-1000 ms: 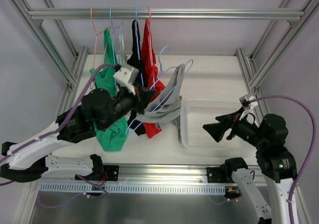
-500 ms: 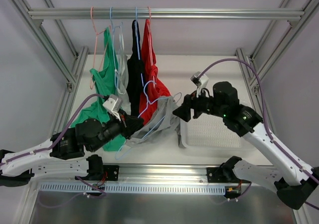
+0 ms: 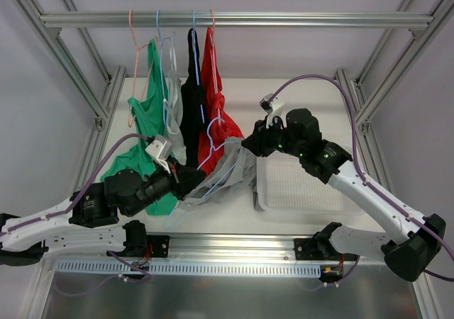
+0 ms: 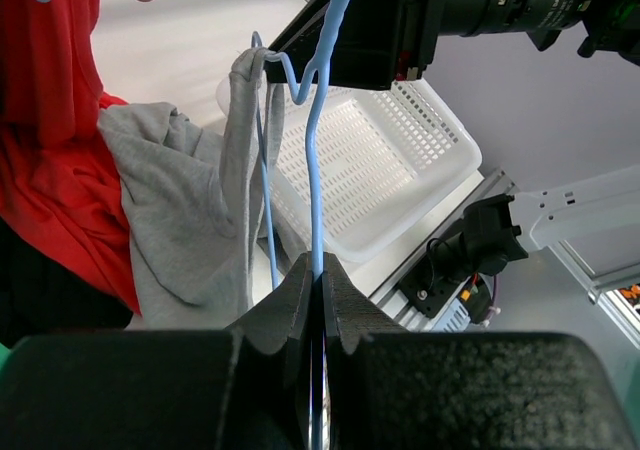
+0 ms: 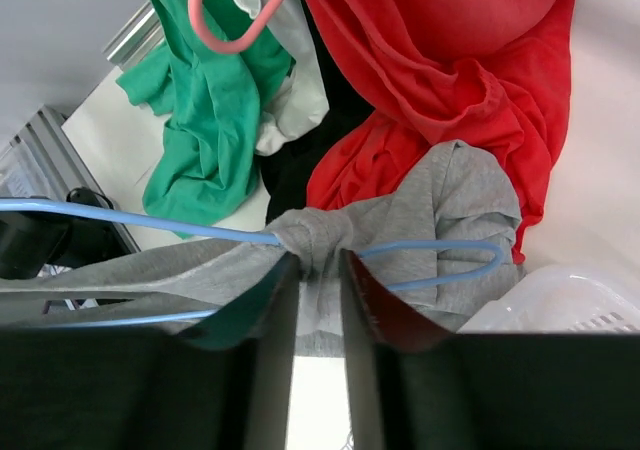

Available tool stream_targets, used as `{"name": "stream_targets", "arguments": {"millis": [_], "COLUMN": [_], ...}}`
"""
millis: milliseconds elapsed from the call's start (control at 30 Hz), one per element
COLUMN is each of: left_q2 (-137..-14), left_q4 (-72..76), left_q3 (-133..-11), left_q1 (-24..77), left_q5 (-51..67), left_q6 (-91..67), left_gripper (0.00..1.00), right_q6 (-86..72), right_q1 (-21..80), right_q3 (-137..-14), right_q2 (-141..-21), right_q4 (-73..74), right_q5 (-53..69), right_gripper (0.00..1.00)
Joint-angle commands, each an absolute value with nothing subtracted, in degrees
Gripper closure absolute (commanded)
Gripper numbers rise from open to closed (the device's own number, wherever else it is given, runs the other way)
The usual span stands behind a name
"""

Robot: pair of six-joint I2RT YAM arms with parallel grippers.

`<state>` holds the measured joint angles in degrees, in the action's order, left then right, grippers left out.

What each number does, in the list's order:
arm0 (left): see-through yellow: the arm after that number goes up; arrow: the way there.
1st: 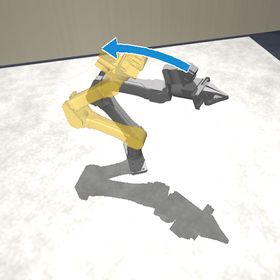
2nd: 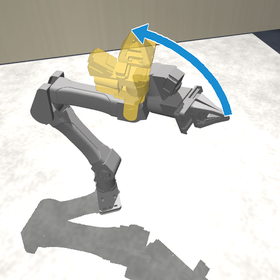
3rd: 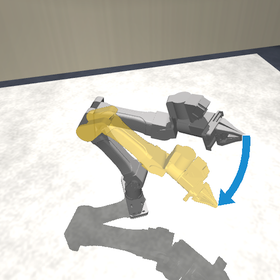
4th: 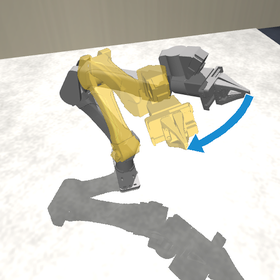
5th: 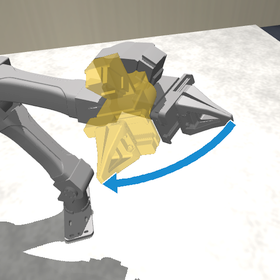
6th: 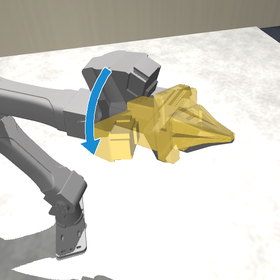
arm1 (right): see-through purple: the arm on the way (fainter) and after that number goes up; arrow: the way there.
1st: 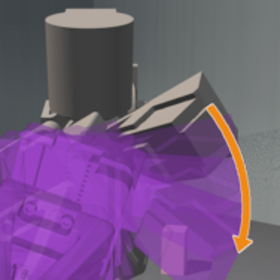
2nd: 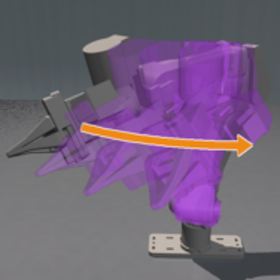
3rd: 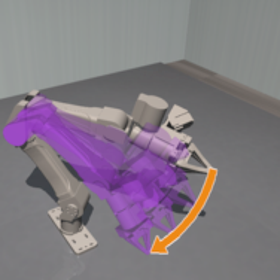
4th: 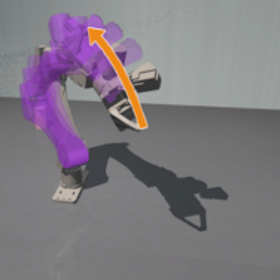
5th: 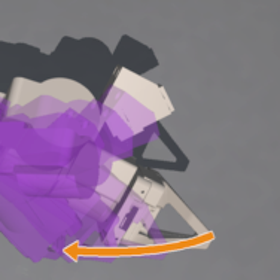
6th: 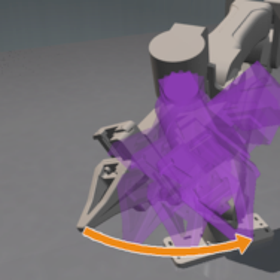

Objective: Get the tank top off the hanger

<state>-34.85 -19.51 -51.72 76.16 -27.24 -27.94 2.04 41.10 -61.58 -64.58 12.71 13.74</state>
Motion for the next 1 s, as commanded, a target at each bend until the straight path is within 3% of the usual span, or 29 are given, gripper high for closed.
{"name": "stream_targets", "arguments": {"millis": [0, 33, 100, 133, 167, 367, 567, 733, 967], "left_q2": [-32.79, -32.26, -31.29, -31.12, -30.85, -31.03, -25.77, -21.71, -26.18], "left_q4": [-16.26, -16.26, -16.26, -16.26, -16.35, -17.14, -17.23, -17.05, -9.87], "left_q3": [-53.70, -53.61, -53.35, -53.44, -53.35, -54.14, -53.88, -56.07, -63.19], "left_q1": [76.55, 76.55, 76.55, 76.55, 76.55, 76.55, 76.55, 76.55, 76.55], "left_q5": [-27.24, -27.77, -27.86, -28.21, -28.30, -25.85, -20.31, -19.78, -12.93], "left_q6": [-28.74, -28.57, -28.21, -28.04, -27.69, -24.35, -18.56, -15.47, -5.99], "left_gripper": [1.00, 1.00, 1.00, 1.00, 1.00, 1.00, 1.00, 1.00, 1.00], "right_q6": [1.67, 1.58, 1.58, 1.50, 1.32, 1.14, 0.18, -1.48, -6.40], "right_q1": [41.40, 41.40, 41.31, 41.31, 41.40, 40.35, 30.87, 28.74, 28.83], "right_q3": [-61.61, -61.44, -61.26, -61.26, -61.35, -63.28, -71.18, -75.23, -83.04], "right_q2": [-63.90, -63.64, -62.76, -62.75, -62.75, -61.44, -65.37, -67.85, -64.78], "right_q4": [7.91, 8.00, 7.82, 7.74, 7.73, 8.35, 14.41, 16.26, 15.74], "right_q5": [12.75, 12.31, 12.04, 12.04, 12.04, 4.32, 0.53, 8.07, 25.03], "right_gripper": [0.77, 0.84, 0.86, 0.97, 1.00, 1.00, 1.00, 1.00, 1.00]}}
